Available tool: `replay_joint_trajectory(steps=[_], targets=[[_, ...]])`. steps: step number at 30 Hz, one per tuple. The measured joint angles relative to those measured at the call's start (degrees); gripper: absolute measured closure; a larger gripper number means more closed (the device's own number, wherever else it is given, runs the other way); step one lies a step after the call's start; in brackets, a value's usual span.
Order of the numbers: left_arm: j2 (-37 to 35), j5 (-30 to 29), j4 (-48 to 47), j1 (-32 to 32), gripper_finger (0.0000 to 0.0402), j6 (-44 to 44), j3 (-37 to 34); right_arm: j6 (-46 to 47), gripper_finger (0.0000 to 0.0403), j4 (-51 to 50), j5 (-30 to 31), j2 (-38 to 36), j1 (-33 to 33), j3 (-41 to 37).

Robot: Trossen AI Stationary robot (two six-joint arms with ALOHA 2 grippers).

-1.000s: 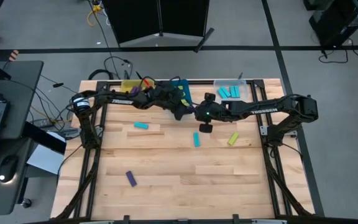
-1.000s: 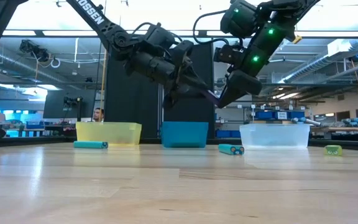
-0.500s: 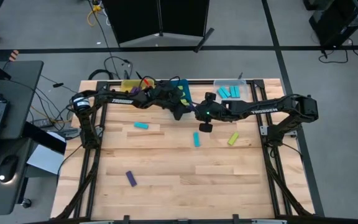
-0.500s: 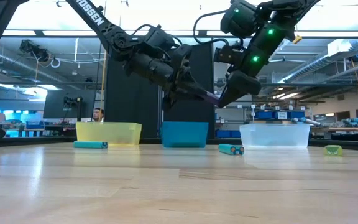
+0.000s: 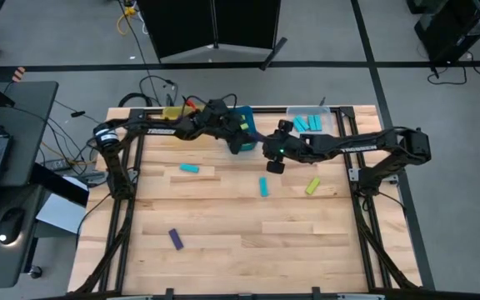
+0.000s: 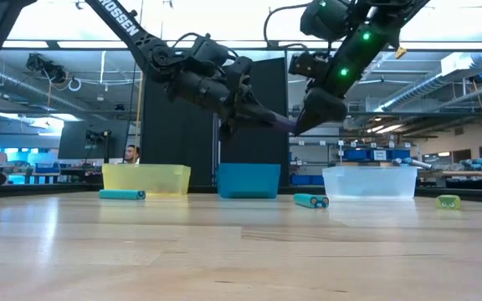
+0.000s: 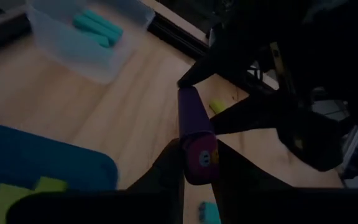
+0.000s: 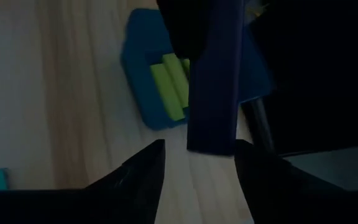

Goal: Sort blocks
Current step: Put the violet block into the yellow bin

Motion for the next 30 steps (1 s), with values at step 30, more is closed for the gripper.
replay_joint_trajectory(steps=[30], targets=[[-16.39,-23.03,-52.38,16.97,0.0343,17.31,-0.55,2.16,0.0206,-2.61,2.01,-6.74,-2.64,-2.6]])
